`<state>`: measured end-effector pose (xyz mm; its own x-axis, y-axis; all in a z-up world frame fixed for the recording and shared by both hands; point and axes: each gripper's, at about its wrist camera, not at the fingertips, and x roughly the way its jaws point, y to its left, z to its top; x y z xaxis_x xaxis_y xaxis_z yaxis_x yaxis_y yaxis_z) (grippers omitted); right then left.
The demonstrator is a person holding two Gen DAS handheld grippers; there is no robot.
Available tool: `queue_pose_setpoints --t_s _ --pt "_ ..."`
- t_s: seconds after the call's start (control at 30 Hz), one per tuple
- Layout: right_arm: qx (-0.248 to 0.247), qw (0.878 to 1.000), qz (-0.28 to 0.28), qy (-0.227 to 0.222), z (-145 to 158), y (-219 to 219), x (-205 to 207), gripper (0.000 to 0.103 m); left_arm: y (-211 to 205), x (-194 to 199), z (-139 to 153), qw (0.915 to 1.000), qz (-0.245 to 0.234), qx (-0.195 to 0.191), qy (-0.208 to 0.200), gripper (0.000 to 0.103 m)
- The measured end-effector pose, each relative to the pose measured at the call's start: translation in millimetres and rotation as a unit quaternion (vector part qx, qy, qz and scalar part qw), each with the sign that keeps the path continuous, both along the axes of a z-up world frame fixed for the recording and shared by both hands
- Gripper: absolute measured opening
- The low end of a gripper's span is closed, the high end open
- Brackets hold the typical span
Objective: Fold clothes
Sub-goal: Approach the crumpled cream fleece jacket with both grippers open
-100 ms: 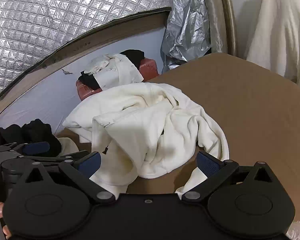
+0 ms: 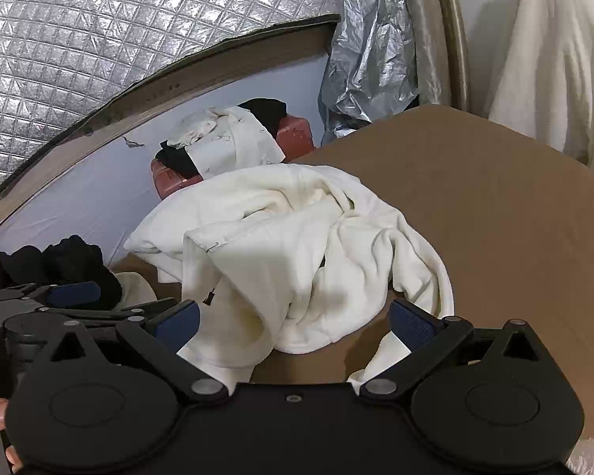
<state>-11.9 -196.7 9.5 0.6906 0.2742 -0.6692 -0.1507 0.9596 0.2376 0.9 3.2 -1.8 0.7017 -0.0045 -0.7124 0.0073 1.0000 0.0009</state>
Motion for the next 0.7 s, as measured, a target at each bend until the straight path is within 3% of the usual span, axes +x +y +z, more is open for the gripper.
queue_pose_setpoints --t_s 0.2,0.7 --pt "0.003 1.0 -0.001 -0.003 1.1 -0.2 0.9 0.103 5.5 1.1 -3.1 0.9997 0.0 -0.024 0.0 0.103" --pt "0.001 1.0 0.003 0.001 -7.8 2.2 1.3 0.103 5.3 0.7 -0.4 0.9996 0.002 -0.028 0.006 0.103"
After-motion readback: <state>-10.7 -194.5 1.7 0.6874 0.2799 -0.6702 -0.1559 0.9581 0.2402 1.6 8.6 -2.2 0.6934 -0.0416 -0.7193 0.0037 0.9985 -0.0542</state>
